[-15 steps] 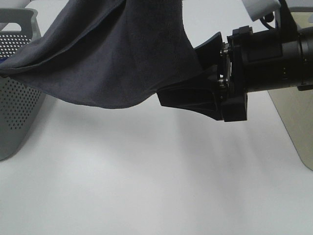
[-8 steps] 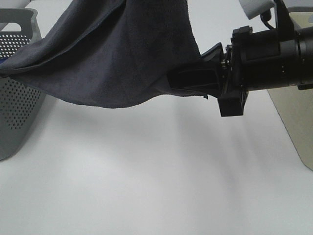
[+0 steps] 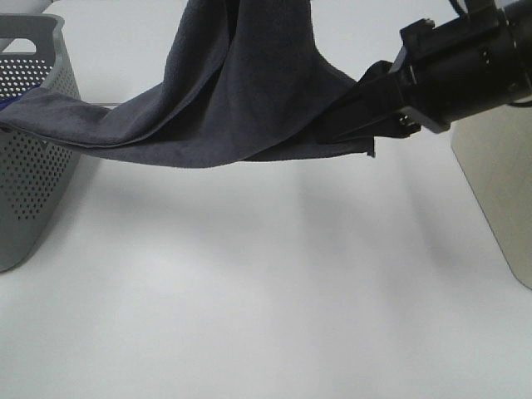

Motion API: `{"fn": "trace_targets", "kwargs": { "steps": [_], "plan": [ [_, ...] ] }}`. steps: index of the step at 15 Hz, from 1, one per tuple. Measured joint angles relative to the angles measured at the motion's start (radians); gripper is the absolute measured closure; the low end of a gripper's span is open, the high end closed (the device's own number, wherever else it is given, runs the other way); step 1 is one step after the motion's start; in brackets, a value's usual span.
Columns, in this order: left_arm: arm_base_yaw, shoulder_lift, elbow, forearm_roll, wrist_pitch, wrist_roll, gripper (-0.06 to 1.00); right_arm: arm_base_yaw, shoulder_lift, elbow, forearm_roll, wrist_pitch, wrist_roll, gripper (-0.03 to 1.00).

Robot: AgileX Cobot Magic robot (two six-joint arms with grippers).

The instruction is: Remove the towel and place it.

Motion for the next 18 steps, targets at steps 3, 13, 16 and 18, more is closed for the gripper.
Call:
{"fn": "trace_targets", "kwargs": {
  "steps": [3,13,16,18],
  "plan": [
    [0.0,0.004,0.0,0.148,-0.039,-0.051,0.94,0.0,0.001,-0.227,-0.459,0.121,0.449,0.95],
    [0.202,0.037,0.0,0.227,-0.677,-0.16,0.94,0.0,0.216,-1.03,-0.892,0.096,0.611,0.95],
    [0.268,0.082,0.0,0.228,-0.898,-0.16,0.94,0.0,0.278,-1.085,-0.903,-0.064,0.59,0.95],
    [0.288,0.112,0.0,0.228,-1.046,-0.16,0.94,0.0,0.289,-1.085,-0.913,-0.195,0.582,0.95]
  ]
}}
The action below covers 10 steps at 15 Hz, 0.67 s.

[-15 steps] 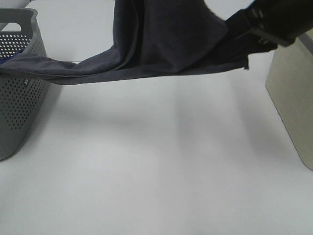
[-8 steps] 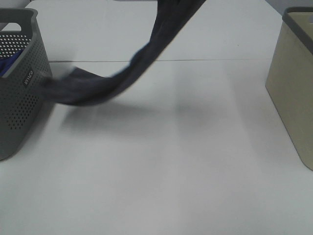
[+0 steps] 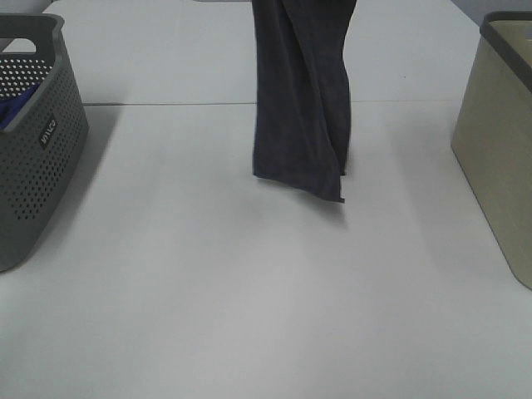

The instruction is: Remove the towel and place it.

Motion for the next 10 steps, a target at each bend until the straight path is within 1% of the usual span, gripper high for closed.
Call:
{"fn": "trace_targets", "kwargs": {
  "steps": [1,2,3,4,6,8,10],
  "plan": [
    [0.011,0.022,0.0,0.0,-0.095,0.0,0.94,0.0,0.004,-0.001,-0.001,-0.092,-0.001,0.95],
    [0.019,0.039,0.0,-0.001,-0.165,0.0,0.94,0.0,0.006,-0.002,-0.002,-0.176,-0.001,0.95],
    [0.035,0.074,-0.006,-0.01,-0.263,0.0,0.94,0.0,0.01,-0.007,-0.002,-0.339,-0.001,0.95],
    [0.041,0.084,-0.013,-0.011,-0.276,0.0,0.94,0.0,0.013,-0.008,0.0,-0.373,-0.001,0.95],
    [0.078,0.133,-0.058,-0.029,-0.299,0.0,0.94,0.0,0.033,-0.009,0.0,-0.45,-0.001,0.95],
    [0.11,0.189,-0.129,-0.066,-0.302,-0.003,0.94,0.0,0.066,-0.013,0.002,-0.478,-0.001,0.95],
    [0.119,0.224,-0.174,-0.088,-0.312,-0.003,0.94,0.0,0.098,-0.032,0.002,-0.479,-0.001,0.95]
  ]
}}
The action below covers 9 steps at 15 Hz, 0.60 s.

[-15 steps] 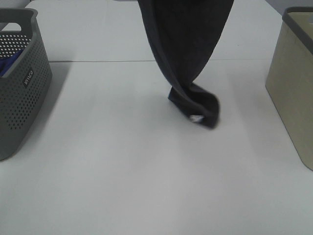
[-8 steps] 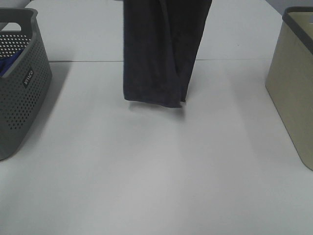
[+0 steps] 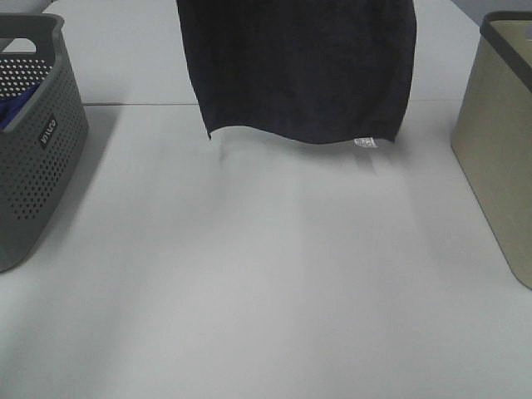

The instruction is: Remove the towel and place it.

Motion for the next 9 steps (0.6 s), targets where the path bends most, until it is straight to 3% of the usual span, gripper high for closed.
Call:
{"fn": "trace_targets", "kwargs": {
  "steps": [9],
  "plan": [
    [0.056,0.256,-0.319,-0.015,-0.009,0.0,0.94,0.0,0.196,-0.188,0.0,-0.074,0.0,0.95]
  ]
}}
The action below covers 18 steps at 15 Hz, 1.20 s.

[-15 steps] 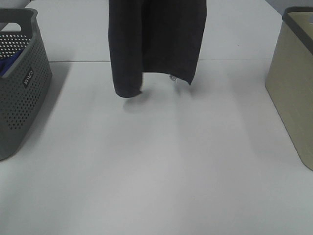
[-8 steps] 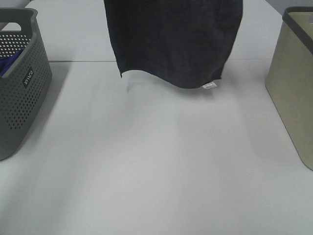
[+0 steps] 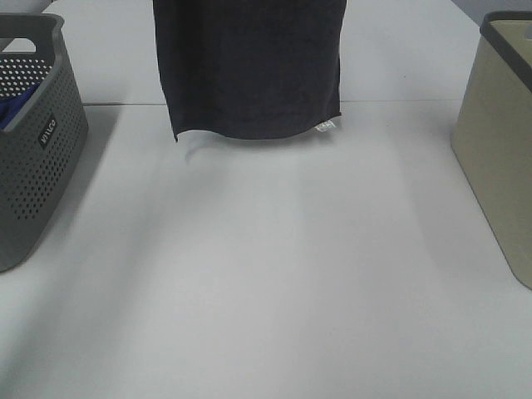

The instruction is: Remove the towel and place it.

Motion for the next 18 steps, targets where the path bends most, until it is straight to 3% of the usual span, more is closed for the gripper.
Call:
{"fn": "trace_targets", "kwargs": {
  "steps": [6,18],
  "plan": [
    [0.05,0.123,-0.123,-0.001,0.0,-0.047,0.94,0.0,0.121,-0.077,0.0,-0.036,0.0,0.95],
    [0.05,0.17,-0.128,0.027,0.044,-0.062,0.94,-0.045,0.151,-0.077,0.031,-0.024,0.0,0.95]
  ]
}}
